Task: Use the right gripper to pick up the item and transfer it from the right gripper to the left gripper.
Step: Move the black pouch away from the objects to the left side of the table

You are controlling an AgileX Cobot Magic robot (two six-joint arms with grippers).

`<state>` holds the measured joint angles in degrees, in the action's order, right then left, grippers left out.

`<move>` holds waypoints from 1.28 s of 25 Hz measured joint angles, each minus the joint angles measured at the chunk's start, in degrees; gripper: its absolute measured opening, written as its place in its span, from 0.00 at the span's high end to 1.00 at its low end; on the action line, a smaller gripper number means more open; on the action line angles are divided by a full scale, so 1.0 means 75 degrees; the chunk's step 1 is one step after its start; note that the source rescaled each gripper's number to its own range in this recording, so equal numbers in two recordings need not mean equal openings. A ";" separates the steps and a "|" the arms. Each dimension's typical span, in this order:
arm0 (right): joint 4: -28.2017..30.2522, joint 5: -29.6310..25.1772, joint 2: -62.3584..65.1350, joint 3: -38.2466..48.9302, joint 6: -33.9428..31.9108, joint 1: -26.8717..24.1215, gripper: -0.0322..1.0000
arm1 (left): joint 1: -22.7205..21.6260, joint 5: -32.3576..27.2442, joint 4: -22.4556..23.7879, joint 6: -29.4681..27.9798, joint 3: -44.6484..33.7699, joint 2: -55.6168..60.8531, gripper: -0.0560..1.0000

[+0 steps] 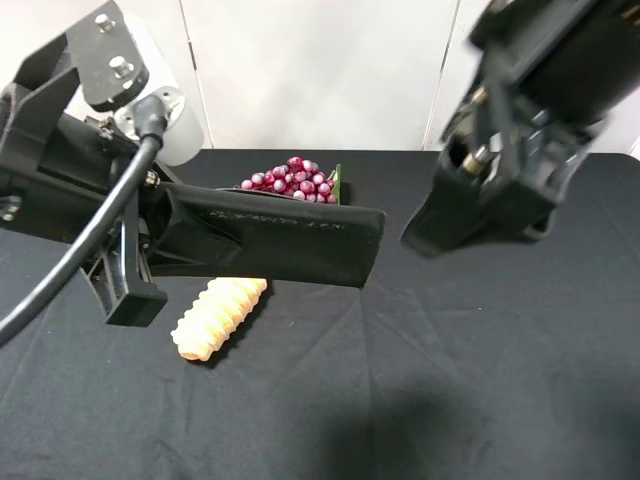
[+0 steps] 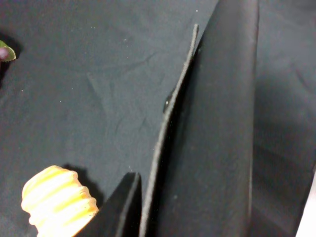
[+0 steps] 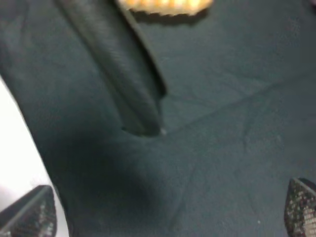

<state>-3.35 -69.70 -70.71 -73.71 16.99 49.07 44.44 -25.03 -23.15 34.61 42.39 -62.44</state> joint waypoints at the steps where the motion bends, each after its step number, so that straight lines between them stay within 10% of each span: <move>1: 0.0088 0.0000 0.0202 0.0031 -0.0292 0.0000 0.00 | 0.0000 0.0000 0.0000 0.0000 0.0000 0.0000 0.94; 21: 0.0552 0.0619 0.6159 0.5432 -0.2381 0.0000 0.00 | 0.0000 0.0000 0.0000 0.0000 0.0000 0.0000 0.94; 32: 0.0553 0.1387 0.7242 0.6026 -0.2408 0.0000 0.00 | 0.0000 0.0000 0.0000 0.0000 0.0000 0.0000 0.94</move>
<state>0.79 -59.30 -16.40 -28.52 -1.07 49.07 44.44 -25.03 -23.15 34.61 42.39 -62.44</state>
